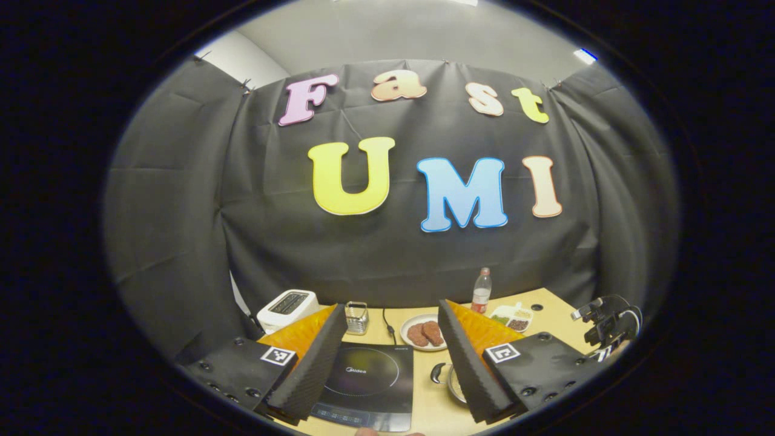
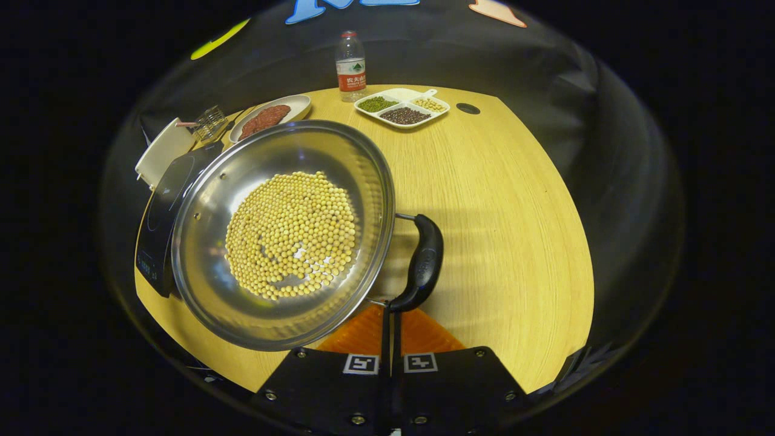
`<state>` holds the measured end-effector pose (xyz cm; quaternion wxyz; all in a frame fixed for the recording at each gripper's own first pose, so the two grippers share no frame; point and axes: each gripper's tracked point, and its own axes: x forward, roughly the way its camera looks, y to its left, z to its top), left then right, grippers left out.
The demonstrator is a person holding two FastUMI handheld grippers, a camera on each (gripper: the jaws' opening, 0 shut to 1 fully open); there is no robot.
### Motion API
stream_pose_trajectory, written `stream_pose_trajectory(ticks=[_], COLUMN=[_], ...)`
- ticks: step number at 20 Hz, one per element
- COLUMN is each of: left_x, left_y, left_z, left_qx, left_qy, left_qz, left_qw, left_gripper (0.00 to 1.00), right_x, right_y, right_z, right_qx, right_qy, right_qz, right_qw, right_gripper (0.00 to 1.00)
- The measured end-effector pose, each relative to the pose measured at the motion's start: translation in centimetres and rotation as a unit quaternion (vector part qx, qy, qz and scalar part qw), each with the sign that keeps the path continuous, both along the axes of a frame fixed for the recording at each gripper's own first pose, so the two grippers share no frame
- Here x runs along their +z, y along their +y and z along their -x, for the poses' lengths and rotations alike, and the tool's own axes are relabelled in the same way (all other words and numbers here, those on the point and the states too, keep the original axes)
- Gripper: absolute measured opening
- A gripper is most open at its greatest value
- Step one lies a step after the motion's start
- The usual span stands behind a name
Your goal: First push the handle of the pot to place it horizontally, then grasp the pot with both hands and set it on the induction cooktop.
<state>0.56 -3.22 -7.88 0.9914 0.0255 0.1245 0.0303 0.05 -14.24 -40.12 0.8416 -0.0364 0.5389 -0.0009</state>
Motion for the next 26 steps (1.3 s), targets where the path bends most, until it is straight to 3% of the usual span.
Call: stream_pose_trajectory(ticks=[8, 14, 18, 24, 25, 26], left_x=[-1.2, -1.7, -2.8, -5.0, -5.3, -6.2], left_y=[-1.0, -0.4, -0.1, -3.1, -3.6, -4.3], left_z=[0.4, 0.3, 0.0, -0.7, -0.8, -0.8], left_qx=[-0.008, -0.026, -0.047, -0.120, -0.130, -0.139], left_qy=[0.015, 0.013, 0.018, 0.030, 0.032, 0.038], left_qz=[-0.005, 0.013, 0.034, 0.042, 0.042, 0.045], left_qw=[1.000, 0.999, 0.998, 0.992, 0.990, 0.989], left_gripper=[0.97, 0.98, 0.98, 0.99, 0.99, 0.99], right_x=[0.1, 1.9, 5.5, 12.1, 12.7, 13.4], right_y=[-1.4, -2.1, -1.3, 1.4, 1.6, 1.9], right_z=[-3.2, -2.1, -1.0, -0.4, -0.3, -0.2], right_qx=[0.015, -0.014, -0.050, -0.097, -0.097, -0.095], right_qy=[-0.018, -0.041, -0.095, -0.210, -0.221, -0.226], right_qz=[0.027, 0.051, 0.043, 0.010, 0.010, 0.008], right_qw=[0.999, 0.998, 0.993, 0.973, 0.970, 0.969], right_gripper=[0.01, 0.01, 0.01, 0.01, 0.03, 0.17])
